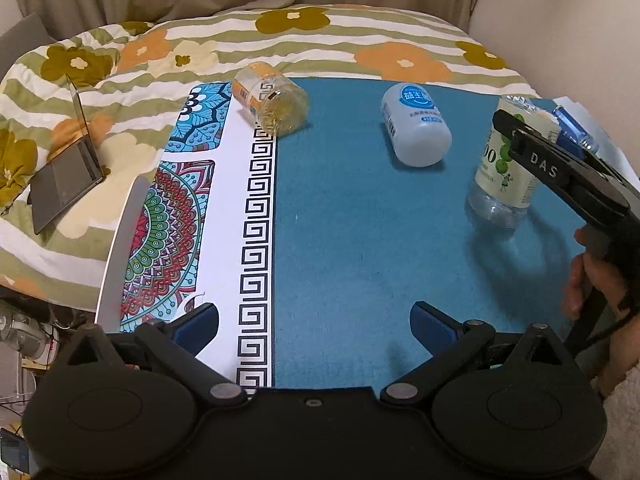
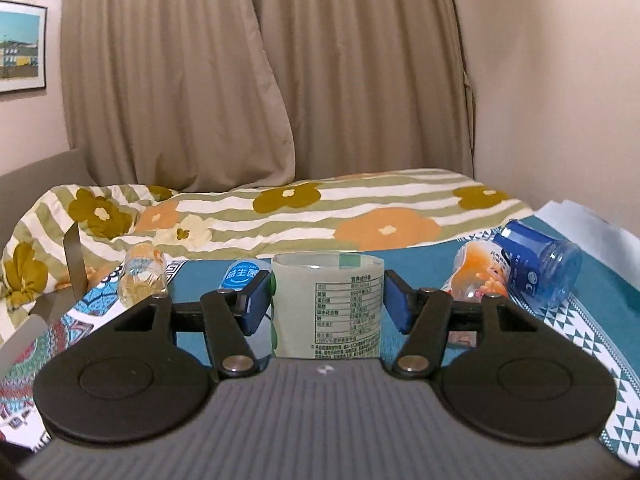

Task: Flip cup upright
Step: 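Lift the cup with the right gripper and rotate it upright, then lower the upright cup onto the cloth and open the right gripper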

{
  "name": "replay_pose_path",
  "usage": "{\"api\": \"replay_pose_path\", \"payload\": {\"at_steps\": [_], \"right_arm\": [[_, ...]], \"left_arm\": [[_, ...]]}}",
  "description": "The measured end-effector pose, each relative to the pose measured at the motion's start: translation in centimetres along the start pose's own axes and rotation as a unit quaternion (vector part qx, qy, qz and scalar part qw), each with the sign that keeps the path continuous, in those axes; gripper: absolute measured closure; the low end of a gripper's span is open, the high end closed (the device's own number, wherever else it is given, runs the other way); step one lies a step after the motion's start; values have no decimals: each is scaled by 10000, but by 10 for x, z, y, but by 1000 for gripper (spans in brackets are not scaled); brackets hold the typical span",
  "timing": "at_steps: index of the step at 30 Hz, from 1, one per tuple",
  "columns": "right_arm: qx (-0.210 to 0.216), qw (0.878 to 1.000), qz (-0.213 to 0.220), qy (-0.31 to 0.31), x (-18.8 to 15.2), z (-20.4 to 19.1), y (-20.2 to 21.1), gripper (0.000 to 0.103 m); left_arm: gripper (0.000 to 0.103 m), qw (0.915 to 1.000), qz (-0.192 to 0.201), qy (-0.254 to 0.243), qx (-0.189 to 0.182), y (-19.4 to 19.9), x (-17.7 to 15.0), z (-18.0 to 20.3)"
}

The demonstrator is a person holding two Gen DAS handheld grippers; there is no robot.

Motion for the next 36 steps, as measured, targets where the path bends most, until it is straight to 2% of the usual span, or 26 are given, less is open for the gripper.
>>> {"api": "replay_pose_path", "payload": {"at_steps": [6,13,20,29,30,31,33,36], "right_arm": [[70,9992,-294,242,1,-3,15,28],[198,9909,-1131,706,11,-8,21,28],[230,9758,-1972,915,20,-13,10,27],[227,9662,-2383,960,24,-14,2,25],[207,9649,-2431,968,24,-15,1,21],[160,9642,-2464,964,23,-14,1,10],[73,9648,-2456,941,21,-14,1,0],[-24,9631,-2517,953,20,-12,-1,0]], "left_arm": [[0,10000,-29,-61,-30,-1,0,4],[0,9999,-24,-31,-110,0,3,8],[0,9999,-85,25,-98,-2,5,9],[0,9996,-55,205,-163,-2,4,6],[0,9996,-49,212,-163,-2,3,6],[0,9996,-42,218,-157,-2,3,6],[0,9997,-23,222,-136,-2,3,7],[0,9997,4,218,-98,0,3,9]]}}
Point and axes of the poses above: each gripper's, at about its wrist camera, not at the fingertips, and y roughly against the way its jaws point, z to its right, x to its top, the point moved 4 cm from there along -y, roughly the way its jaws point, and after that the axes turned 9 degrees about -x, right-handed, at the moved point
